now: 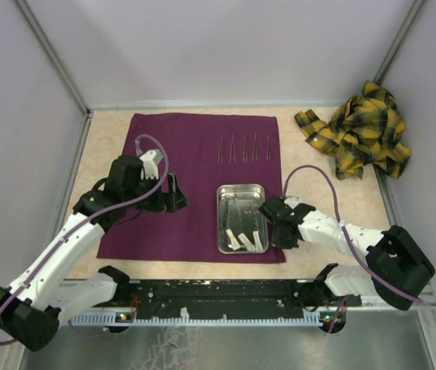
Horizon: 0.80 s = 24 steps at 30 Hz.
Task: Open and lay out the surgical kit
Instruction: Move the surgical kit at the center of the board.
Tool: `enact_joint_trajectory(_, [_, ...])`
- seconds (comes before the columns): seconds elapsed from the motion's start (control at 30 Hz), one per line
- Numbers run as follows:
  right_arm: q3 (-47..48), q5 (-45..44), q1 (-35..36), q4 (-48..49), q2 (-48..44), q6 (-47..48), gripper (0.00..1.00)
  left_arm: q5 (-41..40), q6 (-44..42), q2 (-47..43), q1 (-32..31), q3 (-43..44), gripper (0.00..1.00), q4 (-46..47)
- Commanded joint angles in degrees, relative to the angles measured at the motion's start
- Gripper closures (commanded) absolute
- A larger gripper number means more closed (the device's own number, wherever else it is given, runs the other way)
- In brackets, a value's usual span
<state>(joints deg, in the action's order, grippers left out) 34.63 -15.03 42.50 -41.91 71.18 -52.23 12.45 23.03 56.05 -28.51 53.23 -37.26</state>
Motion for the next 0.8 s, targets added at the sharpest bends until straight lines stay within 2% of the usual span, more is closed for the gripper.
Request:
enact_joint_trajectory(0.0, [0.9, -5.5, 0.7, -4.4, 1.3, -2.6, 1.00, 1.1, -1.1, -1.2, -0.1, 1.8, 0.00, 0.8])
enact_joint_trajectory(0.77, [1.4, -13.8, 0.6, -14.0, -1.2, -10.9, 1.00, 2.8, -2.3, -0.5, -0.1, 2.8, 0.00, -0.2])
